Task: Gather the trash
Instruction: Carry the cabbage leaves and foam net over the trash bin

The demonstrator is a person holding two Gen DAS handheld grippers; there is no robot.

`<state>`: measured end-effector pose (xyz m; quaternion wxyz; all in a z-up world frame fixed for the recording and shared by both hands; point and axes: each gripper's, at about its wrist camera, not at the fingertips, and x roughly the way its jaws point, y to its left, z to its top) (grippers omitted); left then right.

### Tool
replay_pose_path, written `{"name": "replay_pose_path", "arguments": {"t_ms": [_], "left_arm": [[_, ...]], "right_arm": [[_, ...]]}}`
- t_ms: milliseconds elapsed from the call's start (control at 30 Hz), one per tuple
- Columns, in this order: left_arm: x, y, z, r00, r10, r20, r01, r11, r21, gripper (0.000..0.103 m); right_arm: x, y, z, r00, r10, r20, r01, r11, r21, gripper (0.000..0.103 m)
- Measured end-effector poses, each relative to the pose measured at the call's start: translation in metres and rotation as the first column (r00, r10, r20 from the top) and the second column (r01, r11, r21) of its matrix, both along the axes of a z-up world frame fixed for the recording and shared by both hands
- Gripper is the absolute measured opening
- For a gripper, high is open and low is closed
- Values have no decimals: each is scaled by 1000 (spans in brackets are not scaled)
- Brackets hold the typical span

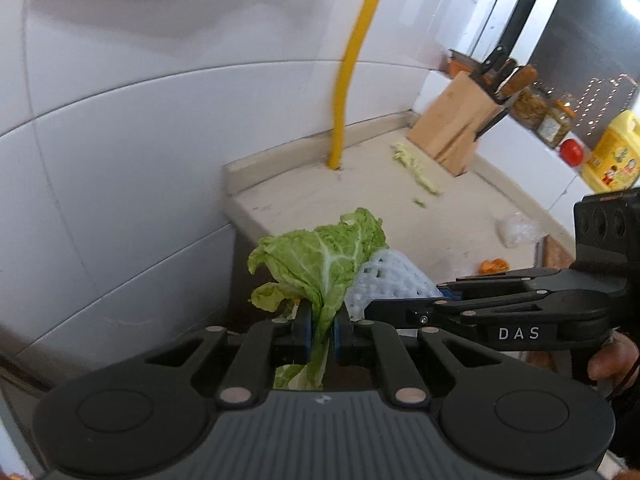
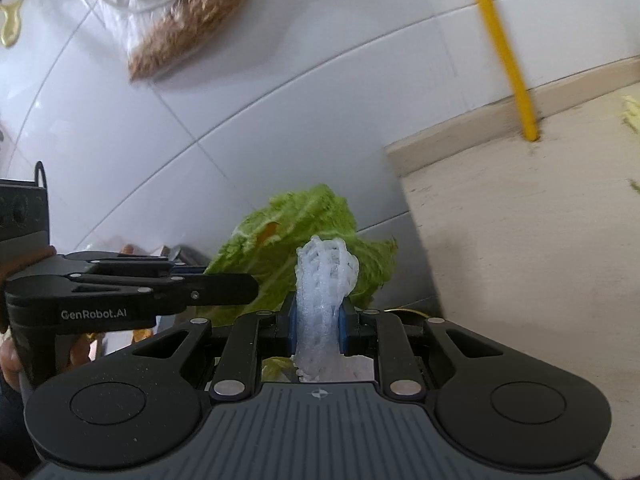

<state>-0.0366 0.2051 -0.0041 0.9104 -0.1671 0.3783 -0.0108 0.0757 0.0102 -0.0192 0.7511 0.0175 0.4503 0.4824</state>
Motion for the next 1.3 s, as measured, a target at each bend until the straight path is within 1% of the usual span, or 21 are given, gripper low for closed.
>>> {"name": "replay_pose_path", "arguments": {"t_ms": [267, 367, 600, 700, 833, 933, 1033, 1300], "left_arm": [[-4, 17, -21, 999, 43, -29, -44, 999, -20, 7], [-5, 23, -29, 997, 59, -40, -61, 997, -42, 7], [-6, 30, -47, 993, 100, -58, -103, 994, -47, 7], [-6, 33, -54, 991, 115, -66, -118, 992, -36, 7], [-6, 41, -67, 988, 130, -84, -135, 989, -56, 7], [-6, 47, -75, 985, 144, -95, -149, 988, -49, 7], [-6, 51, -80, 984, 149, -98, -155, 986, -57, 7], [-4, 63, -81, 984, 163, -69, -169, 982, -82, 7]], "right_arm": [[-5, 19, -15, 1000, 7, -20, -7, 999, -36, 24], [-4, 25, -22, 999, -2, -33, 0, 999, -52, 24], [-4, 33, -35, 999, -23, -41, 19, 996, -91, 24], [-4, 39, -41, 999, -33, -41, 29, 994, -106, 24], [-4, 43, -51, 998, -50, -45, 43, 991, -129, 24], [-6, 45, -57, 997, -61, -45, 54, 988, -147, 24], [-8, 47, -61, 996, -73, -43, 65, 985, -159, 24], [-9, 58, -68, 994, -97, -46, 88, 981, -175, 24]]}}
